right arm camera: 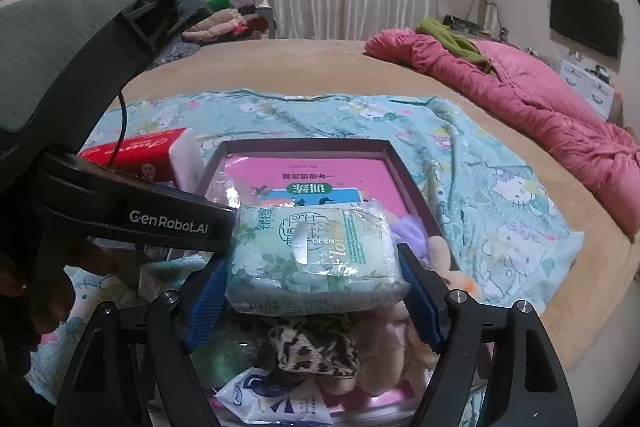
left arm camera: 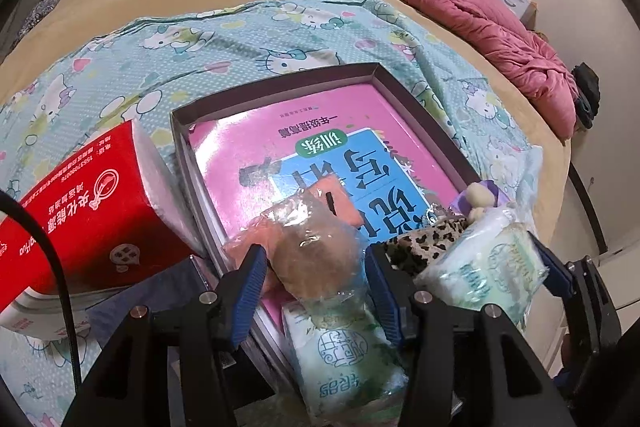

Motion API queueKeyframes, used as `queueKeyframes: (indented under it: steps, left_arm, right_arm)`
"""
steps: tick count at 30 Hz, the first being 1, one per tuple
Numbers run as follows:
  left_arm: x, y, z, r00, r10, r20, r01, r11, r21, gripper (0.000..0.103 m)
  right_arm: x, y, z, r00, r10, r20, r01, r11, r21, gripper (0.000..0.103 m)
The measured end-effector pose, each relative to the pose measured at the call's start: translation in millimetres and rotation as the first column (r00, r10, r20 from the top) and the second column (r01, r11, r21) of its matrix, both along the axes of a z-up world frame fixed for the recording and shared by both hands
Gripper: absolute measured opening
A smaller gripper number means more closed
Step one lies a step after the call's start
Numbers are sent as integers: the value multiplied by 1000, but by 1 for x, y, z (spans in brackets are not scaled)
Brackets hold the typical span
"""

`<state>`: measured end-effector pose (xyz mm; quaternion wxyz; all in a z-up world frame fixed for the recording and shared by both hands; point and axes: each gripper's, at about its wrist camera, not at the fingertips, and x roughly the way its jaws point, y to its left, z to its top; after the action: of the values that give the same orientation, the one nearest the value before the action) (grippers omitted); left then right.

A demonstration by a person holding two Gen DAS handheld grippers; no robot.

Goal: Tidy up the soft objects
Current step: 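Lower the tissue pack and clear bag into the box and open both tools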

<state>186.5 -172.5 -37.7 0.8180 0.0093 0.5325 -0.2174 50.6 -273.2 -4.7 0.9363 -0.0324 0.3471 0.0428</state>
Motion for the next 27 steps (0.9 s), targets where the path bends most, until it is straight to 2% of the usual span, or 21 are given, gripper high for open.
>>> queueKeyframes:
  steps: [5, 13, 16, 20, 27]
  left_arm:
    - [0, 2, 1, 1000, 2, 3, -2, 1000, -7, 51]
    - [1, 6, 5, 1000, 15, 7, -15, 1000, -26, 52]
    - [1, 8, 7, 1000, 18, 2, -18, 999, -44, 55]
    - [2, 11, 11, 1000, 24, 6, -24, 998, -63, 58]
    - [0, 20, 22, 999, 40, 20, -38, 995, -87, 60]
  right_arm:
    - [1, 5, -4, 1000, 15, -13, -15, 999, -33, 82]
    - [2, 4, -6, 1000, 19, -14, -19, 999, -27, 85]
    - [5, 4, -8, 999, 33, -22, -33, 999, -1, 87]
    - [12, 6, -14, 999, 26, -27, -27, 999, -40, 88]
    - [12, -2, -4, 999, 41, 30, -42, 999, 28, 88]
